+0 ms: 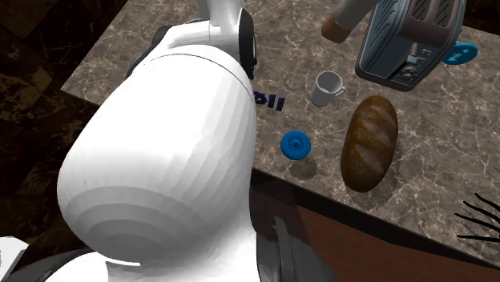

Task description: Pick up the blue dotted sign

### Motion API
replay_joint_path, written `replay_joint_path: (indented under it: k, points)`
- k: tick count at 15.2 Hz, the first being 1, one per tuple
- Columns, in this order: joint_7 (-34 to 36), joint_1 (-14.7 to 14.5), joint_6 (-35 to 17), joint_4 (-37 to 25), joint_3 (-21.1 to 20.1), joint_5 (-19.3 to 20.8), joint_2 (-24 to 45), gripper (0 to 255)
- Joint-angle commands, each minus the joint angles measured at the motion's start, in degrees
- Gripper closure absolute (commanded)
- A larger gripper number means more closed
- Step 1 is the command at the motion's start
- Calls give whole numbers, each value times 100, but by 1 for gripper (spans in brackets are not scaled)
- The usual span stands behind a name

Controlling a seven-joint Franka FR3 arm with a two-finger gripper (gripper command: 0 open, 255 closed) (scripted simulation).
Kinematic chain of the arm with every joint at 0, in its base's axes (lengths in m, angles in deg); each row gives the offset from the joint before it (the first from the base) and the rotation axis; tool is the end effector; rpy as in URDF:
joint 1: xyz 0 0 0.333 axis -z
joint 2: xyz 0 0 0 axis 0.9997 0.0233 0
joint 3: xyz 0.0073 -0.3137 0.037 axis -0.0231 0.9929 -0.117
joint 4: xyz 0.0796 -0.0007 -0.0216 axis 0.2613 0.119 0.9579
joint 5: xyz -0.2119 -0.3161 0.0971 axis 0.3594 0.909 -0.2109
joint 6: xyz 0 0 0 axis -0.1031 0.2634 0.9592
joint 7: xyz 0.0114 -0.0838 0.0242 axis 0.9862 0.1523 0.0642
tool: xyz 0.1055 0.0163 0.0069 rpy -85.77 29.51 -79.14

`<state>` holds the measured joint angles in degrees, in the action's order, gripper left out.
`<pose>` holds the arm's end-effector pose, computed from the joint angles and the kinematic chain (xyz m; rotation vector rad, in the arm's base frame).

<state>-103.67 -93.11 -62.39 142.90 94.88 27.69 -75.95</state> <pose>0.5388 -0.1527 0.3634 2.8362 1.1850 -0.1692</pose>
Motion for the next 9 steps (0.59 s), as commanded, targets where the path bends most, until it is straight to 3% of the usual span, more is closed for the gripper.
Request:
replay_joint_path:
  k: [1,3,9]
  points:
    - [-356,50,-136,-370,-40,-150,535,0]
    - [-662,123,-234,-714,-108,-257,996,0]
    - [-692,167,-564,-632,-153,-328,1254,0]
